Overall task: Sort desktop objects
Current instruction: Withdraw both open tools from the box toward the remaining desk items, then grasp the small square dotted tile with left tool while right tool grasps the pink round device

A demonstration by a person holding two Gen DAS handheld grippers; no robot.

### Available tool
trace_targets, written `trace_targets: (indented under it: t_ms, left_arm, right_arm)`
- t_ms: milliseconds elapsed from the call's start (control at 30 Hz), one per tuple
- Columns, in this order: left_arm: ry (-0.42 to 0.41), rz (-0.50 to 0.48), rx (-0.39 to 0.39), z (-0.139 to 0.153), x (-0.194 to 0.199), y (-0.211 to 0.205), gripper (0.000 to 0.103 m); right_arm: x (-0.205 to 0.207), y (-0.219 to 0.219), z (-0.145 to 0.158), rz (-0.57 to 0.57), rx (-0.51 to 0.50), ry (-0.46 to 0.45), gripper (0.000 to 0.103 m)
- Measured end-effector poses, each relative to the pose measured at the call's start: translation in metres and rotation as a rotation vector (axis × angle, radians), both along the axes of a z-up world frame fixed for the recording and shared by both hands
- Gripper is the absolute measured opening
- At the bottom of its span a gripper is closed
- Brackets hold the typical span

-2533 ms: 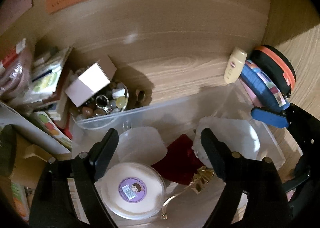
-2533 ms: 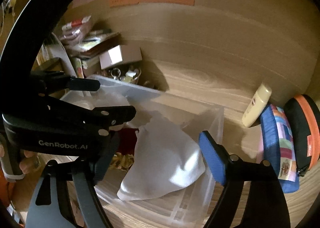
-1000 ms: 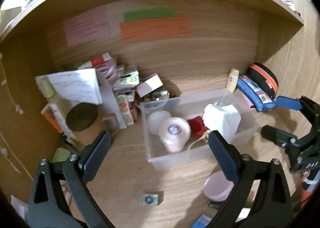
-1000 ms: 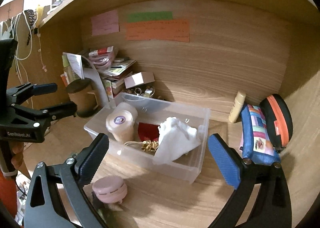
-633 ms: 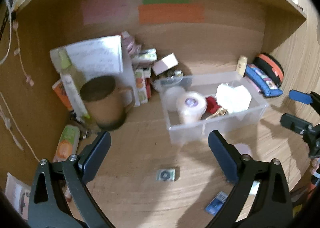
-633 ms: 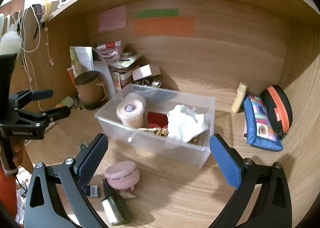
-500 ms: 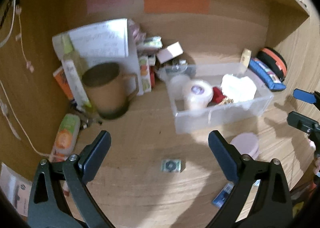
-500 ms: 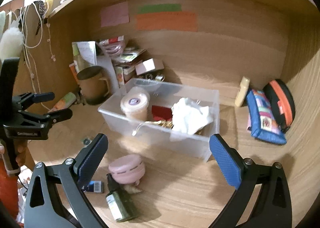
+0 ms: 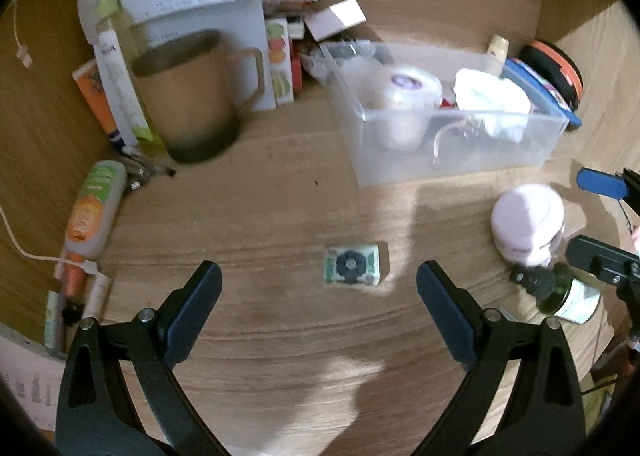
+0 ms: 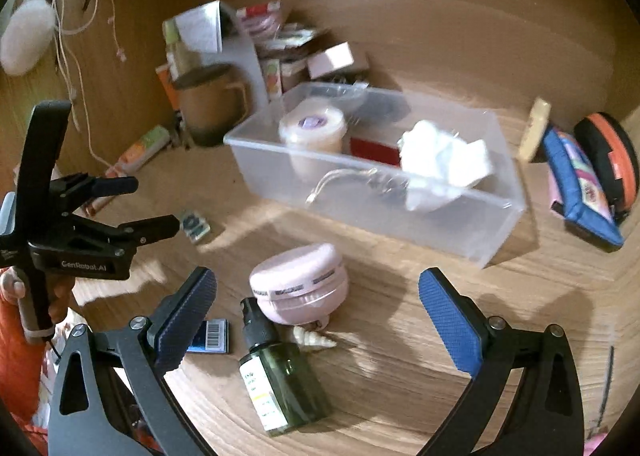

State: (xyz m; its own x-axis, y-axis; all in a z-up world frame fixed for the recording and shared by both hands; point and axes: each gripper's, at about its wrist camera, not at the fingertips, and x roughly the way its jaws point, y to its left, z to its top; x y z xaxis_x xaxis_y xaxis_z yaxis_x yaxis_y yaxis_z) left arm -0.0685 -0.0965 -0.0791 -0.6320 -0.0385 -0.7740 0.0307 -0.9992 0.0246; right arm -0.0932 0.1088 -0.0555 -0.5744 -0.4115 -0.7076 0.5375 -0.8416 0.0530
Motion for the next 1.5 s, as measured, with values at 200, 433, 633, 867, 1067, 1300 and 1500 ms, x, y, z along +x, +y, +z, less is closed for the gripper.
trace_targets:
  t_ms: [200, 433, 633, 867, 1067, 1300, 1500]
  left_arm:
    - [-0.004, 0.001, -0.017, -0.008, -0.003, 0.000, 0.094]
    - [-0.032, -0.021, -0.044, -0.016, -0.010, 0.004, 0.074]
    - [-0.049, -0.039, -0.021, -0.022, -0.015, 0.005, 0.063]
    - [-0.046, -0.042, 0.022, -0.024, -0.017, 0.003, 0.051]
    - [-0.029, -0.040, 0.022, -0.024, -0.013, 0.003, 0.045]
    - [-0.018, -0.020, 0.039, -0.024, -0.010, -0.005, 0.033]
    - [-0.003, 0.004, 0.055, -0.023, -0.002, -0.010, 0.033]
  right_arm:
    - [-0.013, -0.008, -0.016, 0.025, -0.001, -0.045, 0.099]
    - [-0.021, -0.015, -0.025, 0.063, -0.008, -0.078, 0.090]
    - [-0.022, -0.021, -0.028, 0.088, 0.014, -0.072, 0.082]
    - [-0.026, -0.023, -0.034, 0.094, 0.023, -0.086, 0.068]
    - [-0.029, -0.019, -0.036, 0.083, -0.003, -0.108, 0.063]
    - [-0.027, -0.015, -0.032, 0.061, -0.031, -0.102, 0.063]
    - [-0.027, -0.007, -0.024, 0.029, -0.048, -0.082, 0.063]
